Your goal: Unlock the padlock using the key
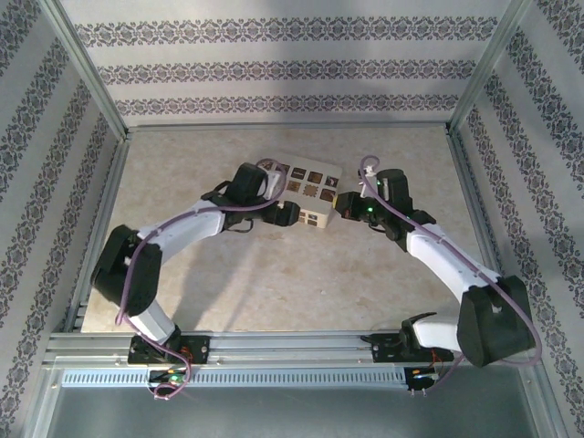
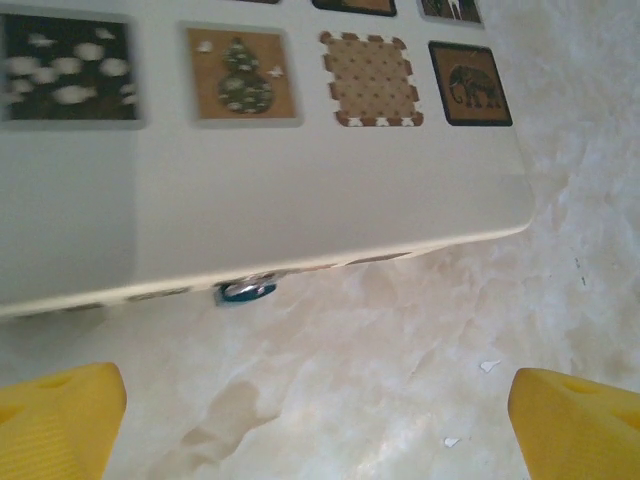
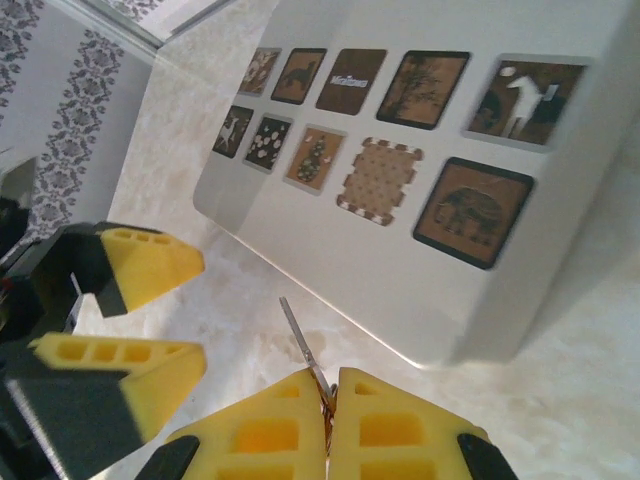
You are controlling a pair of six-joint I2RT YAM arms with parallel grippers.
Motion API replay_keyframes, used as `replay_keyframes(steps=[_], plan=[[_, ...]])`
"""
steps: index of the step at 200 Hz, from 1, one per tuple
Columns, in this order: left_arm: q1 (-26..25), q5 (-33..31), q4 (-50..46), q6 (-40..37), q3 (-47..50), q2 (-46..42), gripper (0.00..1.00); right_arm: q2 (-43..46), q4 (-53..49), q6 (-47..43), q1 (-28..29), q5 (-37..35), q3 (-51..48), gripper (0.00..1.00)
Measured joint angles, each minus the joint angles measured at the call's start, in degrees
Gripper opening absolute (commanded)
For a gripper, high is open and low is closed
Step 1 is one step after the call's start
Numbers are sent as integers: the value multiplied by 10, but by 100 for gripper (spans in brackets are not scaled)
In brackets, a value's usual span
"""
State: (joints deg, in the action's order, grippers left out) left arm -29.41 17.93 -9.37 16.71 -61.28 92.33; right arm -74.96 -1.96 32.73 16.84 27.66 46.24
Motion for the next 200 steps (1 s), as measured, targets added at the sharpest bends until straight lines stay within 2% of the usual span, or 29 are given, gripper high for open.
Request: replay_keyframes(steps=[37, 90, 132, 200], plan=[[21, 16, 76, 17, 92, -43, 88, -84, 49, 13, 23, 10, 31, 0], [22, 61, 147, 37, 138, 0, 77, -179, 96, 32, 29, 21, 60, 0], [24, 90, 200, 49, 138, 45, 73, -204, 104, 39, 29, 24, 63, 0], [30, 103, 259, 52, 138, 92, 70, -205, 104, 45, 29, 24, 61, 0]])
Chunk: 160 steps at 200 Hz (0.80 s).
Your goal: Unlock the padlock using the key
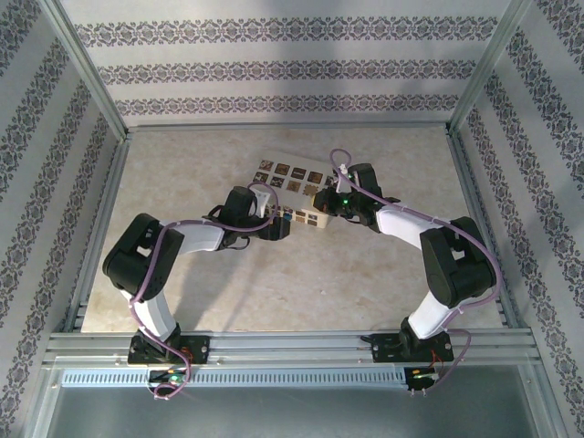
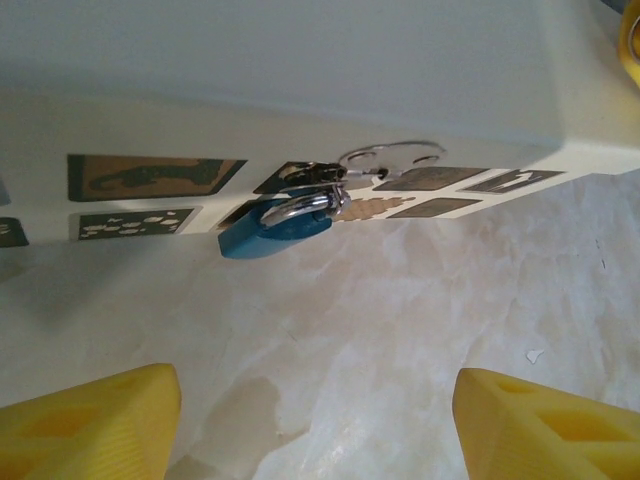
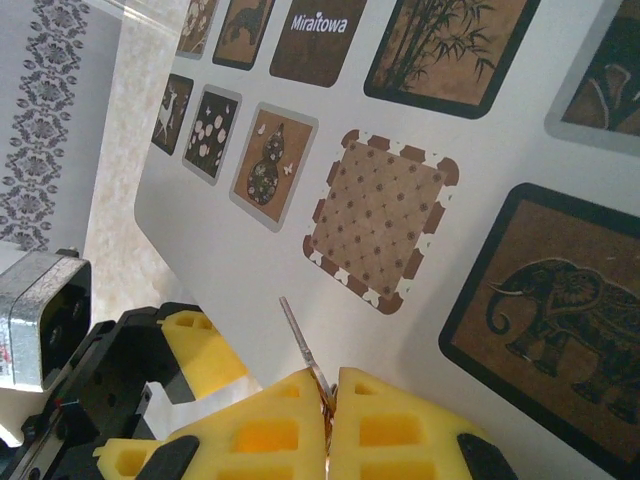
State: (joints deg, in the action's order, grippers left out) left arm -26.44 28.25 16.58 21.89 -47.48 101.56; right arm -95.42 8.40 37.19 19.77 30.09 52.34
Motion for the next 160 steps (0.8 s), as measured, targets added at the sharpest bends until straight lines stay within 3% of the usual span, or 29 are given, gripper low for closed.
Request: replay_keyframes(steps=[160], plan=[[2, 3, 118, 2, -13, 75, 56, 0, 0, 0, 0, 0, -4, 0]])
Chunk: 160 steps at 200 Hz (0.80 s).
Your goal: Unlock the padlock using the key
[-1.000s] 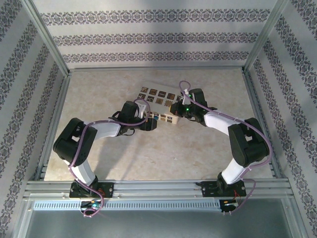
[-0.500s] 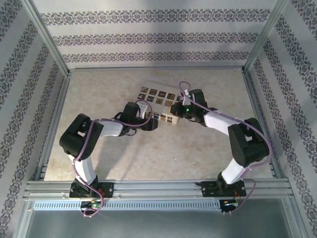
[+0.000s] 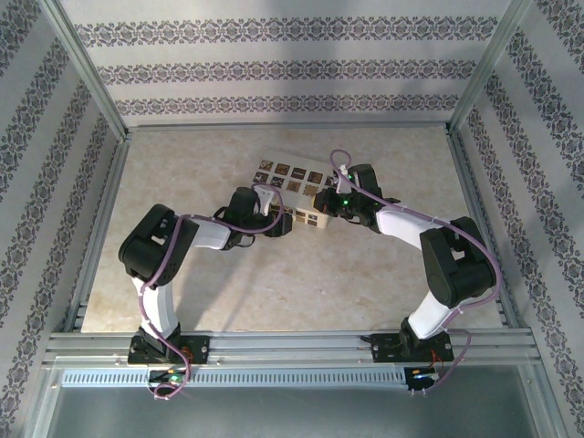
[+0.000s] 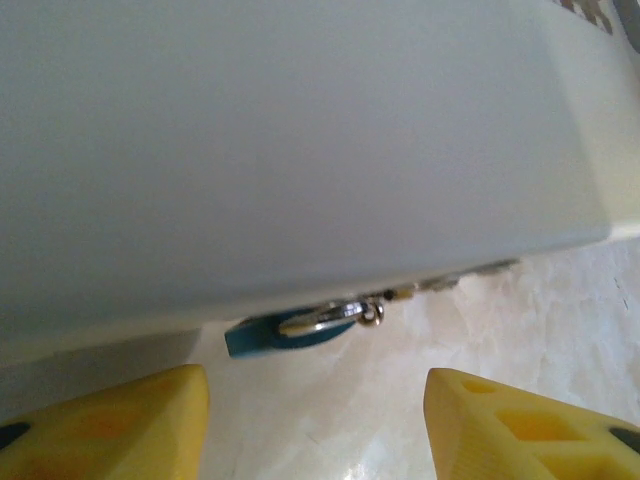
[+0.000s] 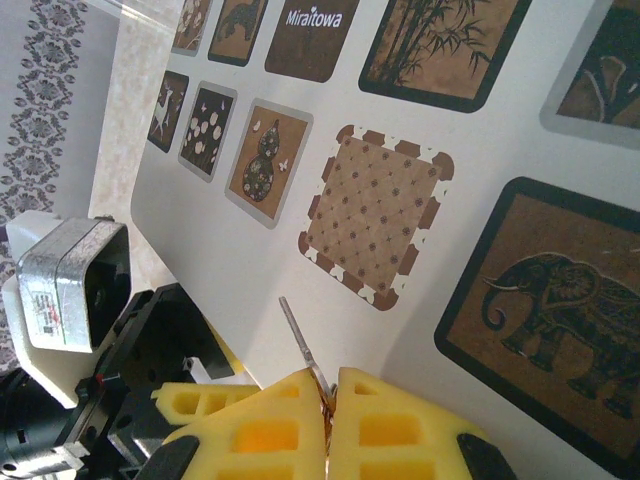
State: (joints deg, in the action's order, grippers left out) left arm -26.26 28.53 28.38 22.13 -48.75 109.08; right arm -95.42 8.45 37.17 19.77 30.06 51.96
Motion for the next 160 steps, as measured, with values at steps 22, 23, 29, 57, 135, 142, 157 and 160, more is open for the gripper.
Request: replay_keyframes(steps=[22, 23, 29, 57, 135, 142, 157, 160], plan=[[0, 2, 13, 6, -5, 9, 53, 0, 0, 0, 0, 0, 0, 0], [0, 2, 13, 6, -5, 9, 53, 0, 0, 0, 0, 0, 0, 0], [0, 2, 14, 7, -6, 10, 52, 0, 0, 0, 0, 0, 0, 0], [-2, 2, 18, 9, -10, 17, 49, 0, 0, 0, 0, 0, 0, 0], [-19, -2, 46, 33, -10, 22, 41, 0, 0, 0, 0, 0, 0, 0], [-19, -3, 47, 35, -10, 22, 40, 0, 0, 0, 0, 0, 0, 0], [-19, -5, 49, 41, -10, 22, 39, 0, 0, 0, 0, 0, 0, 0], [-20, -7, 49, 43, -10, 22, 39, 0, 0, 0, 0, 0, 0, 0]])
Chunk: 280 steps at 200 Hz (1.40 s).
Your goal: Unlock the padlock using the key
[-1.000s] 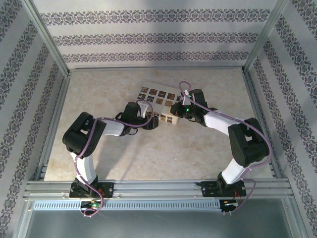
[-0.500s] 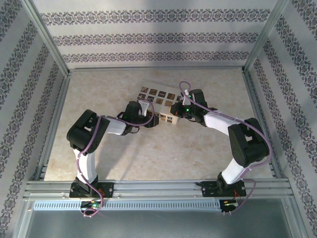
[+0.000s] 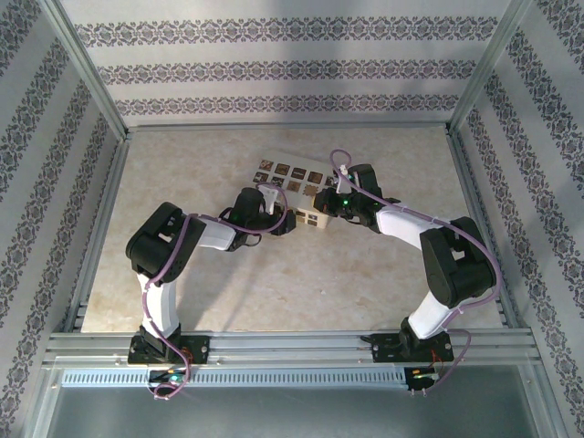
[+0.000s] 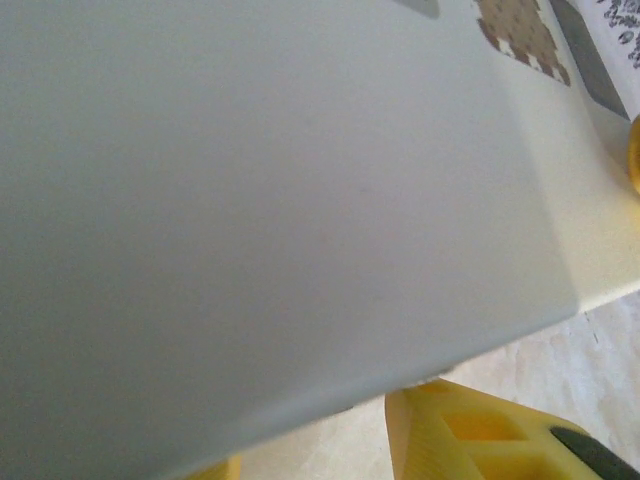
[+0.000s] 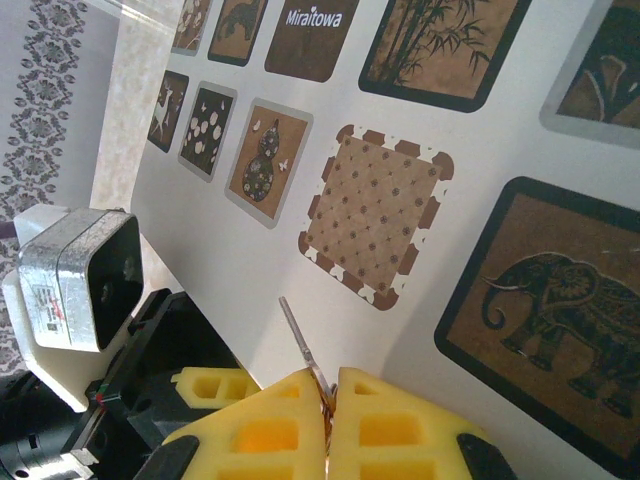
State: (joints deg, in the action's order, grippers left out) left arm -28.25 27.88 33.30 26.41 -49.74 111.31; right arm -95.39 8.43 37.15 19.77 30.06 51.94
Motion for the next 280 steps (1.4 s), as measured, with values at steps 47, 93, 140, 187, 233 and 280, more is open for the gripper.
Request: replay_keyframes(steps=[47, 93, 140, 187, 233, 280], plan=[[-3, -14, 9, 26, 2, 2, 35, 5, -6, 0, 0, -1, -1, 0], [-4, -20, 22, 50, 2, 7, 35, 7, -9, 0, 0, -2, -3, 0], [-8, -30, 53, 89, 2, 21, 35, 7, -9, 0, 3, -4, -3, 0], [-10, -33, 67, 118, 2, 29, 35, 7, -9, 0, 4, -6, -3, 0], [-11, -39, 72, 131, 2, 31, 29, 7, -9, 0, 4, -6, -3, 0], [-13, -44, 74, 134, 2, 31, 24, 7, -9, -3, 4, -6, -3, 0]])
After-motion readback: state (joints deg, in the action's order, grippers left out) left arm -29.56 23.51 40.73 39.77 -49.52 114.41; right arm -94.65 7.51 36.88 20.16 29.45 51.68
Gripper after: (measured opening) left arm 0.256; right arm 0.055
